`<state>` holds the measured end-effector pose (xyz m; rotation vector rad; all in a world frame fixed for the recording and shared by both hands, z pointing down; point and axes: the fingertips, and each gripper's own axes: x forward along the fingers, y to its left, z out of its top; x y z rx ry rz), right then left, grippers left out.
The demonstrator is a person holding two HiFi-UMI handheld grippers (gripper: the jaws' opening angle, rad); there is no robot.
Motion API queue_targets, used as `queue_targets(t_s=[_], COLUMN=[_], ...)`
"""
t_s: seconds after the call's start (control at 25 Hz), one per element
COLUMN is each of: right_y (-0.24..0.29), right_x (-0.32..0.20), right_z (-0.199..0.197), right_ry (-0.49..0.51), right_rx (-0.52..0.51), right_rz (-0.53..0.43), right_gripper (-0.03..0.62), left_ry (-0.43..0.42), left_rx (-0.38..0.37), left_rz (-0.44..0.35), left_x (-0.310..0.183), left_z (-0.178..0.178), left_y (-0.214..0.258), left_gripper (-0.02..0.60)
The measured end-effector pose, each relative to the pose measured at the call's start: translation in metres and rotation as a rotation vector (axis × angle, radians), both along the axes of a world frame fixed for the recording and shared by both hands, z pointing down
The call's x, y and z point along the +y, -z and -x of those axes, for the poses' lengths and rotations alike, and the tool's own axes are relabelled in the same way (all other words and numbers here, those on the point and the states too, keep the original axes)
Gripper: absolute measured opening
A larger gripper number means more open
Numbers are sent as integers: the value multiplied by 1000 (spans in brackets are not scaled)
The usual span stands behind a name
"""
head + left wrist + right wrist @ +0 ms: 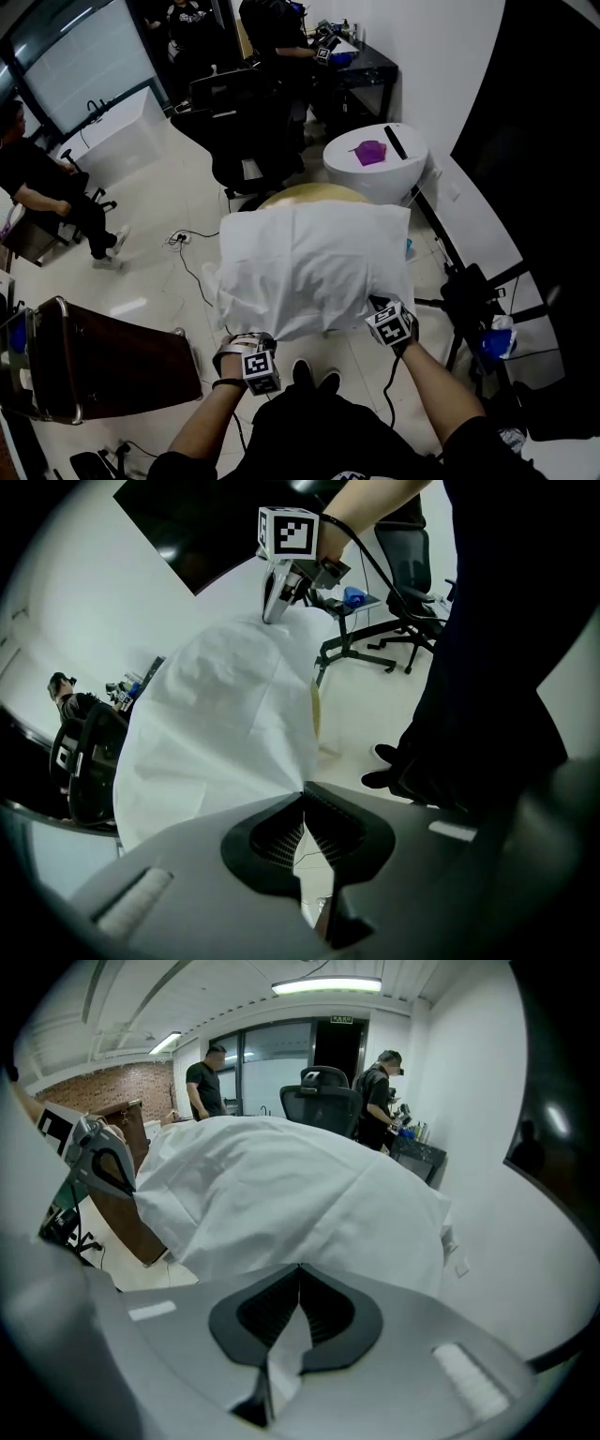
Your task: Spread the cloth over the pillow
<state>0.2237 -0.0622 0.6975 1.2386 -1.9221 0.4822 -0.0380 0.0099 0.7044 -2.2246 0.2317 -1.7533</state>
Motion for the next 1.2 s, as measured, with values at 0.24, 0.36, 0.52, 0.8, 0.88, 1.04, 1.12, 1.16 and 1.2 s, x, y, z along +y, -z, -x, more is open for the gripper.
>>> queue_targets(t_s=[0.24, 0.36, 0.52, 0.8, 0.88, 1.04, 1.12, 1.16, 1.2], right_y=[18, 31, 37, 58, 65, 81, 92, 98, 104], right_x=[-3, -2, 4, -5, -8, -14, -18, -20, -22], right_z=[10, 21, 39, 74, 85, 112, 125, 132, 139], right_ry=[0, 2, 27, 66, 71, 57, 54, 55, 57], right_rx=[-57, -92, -105, -129, -131, -162, -174, -177, -178], right_rz=[-55, -82, -98, -143, -154, -172, -186, -195, -205], right_gripper=[9, 9, 9, 9, 9, 9, 9, 9, 9], left_ry=[41, 67, 119, 310, 310, 232, 189, 162, 136], left_rx=[29, 56, 118, 252, 194, 80, 68, 64, 59], left_rz=[-4, 1, 40, -21, -83, -211, -254, -269, -278], left_x=[-8, -12, -7, -54, -78, -123, -142, -150, -158], left_z=[2, 4, 13, 71, 104, 155, 166, 170, 172], left_y=[-1, 7, 29, 95, 101, 103, 106, 106, 104], left_gripper=[0, 11, 60, 75, 99, 172, 190, 190, 190])
